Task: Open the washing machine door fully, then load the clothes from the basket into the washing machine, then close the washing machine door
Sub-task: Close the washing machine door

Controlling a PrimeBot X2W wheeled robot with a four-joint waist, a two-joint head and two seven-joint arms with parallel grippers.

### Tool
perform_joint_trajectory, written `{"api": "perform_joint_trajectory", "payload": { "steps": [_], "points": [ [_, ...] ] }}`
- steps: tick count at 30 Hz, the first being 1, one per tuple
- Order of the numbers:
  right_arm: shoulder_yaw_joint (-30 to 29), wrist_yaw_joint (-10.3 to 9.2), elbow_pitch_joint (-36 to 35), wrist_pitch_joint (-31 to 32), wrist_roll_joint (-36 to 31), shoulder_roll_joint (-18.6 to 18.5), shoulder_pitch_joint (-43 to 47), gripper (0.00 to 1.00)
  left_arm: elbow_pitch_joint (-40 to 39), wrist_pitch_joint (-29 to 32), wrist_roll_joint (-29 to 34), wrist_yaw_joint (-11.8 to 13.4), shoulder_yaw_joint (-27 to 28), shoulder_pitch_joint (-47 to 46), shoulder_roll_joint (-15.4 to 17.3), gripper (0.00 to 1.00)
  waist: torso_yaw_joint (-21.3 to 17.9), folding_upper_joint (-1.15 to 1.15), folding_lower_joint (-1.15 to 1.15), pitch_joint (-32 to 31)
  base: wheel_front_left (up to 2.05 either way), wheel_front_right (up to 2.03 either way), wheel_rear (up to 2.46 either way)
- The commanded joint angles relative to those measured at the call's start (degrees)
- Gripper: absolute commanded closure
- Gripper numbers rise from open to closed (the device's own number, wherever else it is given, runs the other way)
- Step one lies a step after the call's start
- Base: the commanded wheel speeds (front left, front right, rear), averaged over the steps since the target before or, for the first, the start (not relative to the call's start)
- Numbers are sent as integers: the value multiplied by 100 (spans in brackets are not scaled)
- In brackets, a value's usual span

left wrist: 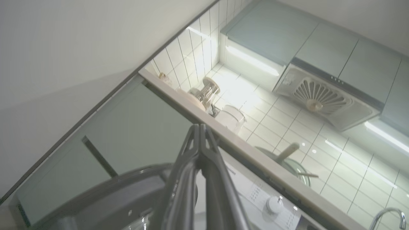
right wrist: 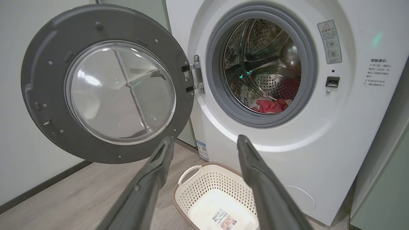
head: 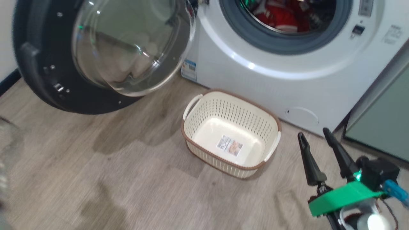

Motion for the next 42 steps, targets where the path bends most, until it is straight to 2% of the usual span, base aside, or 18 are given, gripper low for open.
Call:
{"api": "perform_joint_trajectory", "payload": {
  "steps": [1, 5, 6, 8, 11, 15, 17, 22, 28, 35, 42],
  "points": [
    [123, 0, -282, 45, -88, -40, -428, 0, 164, 174, -430, -68, 605, -697, 502, 100, -76, 0, 0, 232, 0, 0, 0],
    [177, 0, -392, 133, -200, -40, -631, 0, 1337, 532, -1303, -29, 1354, -1566, 1121, 100, -252, 0, 0, 532, 0, 0, 0],
    [177, 0, -392, 133, -200, -40, -631, 0, 1337, 532, -1303, -29, 1354, -1566, 1121, 100, -252, 0, 0, 532, 0, 0, 0],
    [194, 0, -438, 162, -245, -40, -729, 0, 2079, 603, -1354, 117, 1616, -1822, 1514, 100, -352, 0, 0, 677, 0, 0, 0],
    [223, 0, -476, 190, -309, -40, -880, 0, 3149, 734, -1618, 240, 1934, -2209, 1889, 100, -498, 0, 0, 874, 0, 0, 0],
    [288, 0, -496, 229, -380, -40, -1042, 0, 4559, 965, -1922, 194, 2214, -2639, 2361, 100, -705, 0, 0, 1106, 0, 0, 0],
    [308, 0, -516, 254, -421, -40, -1092, 0, 4996, 1053, -1956, 147, 2212, -2749, 2479, 100, -766, 0, 0, 1186, 0, 0, 0],
    [347, 0, -582, 324, -510, -40, -1194, 0, 5823, 1329, -1904, -45, 1993, -2927, 2631, 100, -874, 0, 0, 1356, 0, 0, 0],
    [355, 0, -643, 377, -555, -40, -1233, 0, 6384, 1978, -1978, -421, 1683, -3115, 2585, 100, -939, 0, 0, 1506, 0, 0, 0],
    [354, 0, -688, 413, -577, -40, -1331, 0, 6670, 2695, -2041, -657, 1363, -3245, 2467, 100, -970, 0, 0, 1666, 0, 0, 0],
    [315, 0, -656, 381, -553, -40, -1377, 0, 6655, 3094, -2035, -745, 1184, -3167, 2489, 100, -987, 0, 0, 1706, 0, 0, 0]
  ]
}}
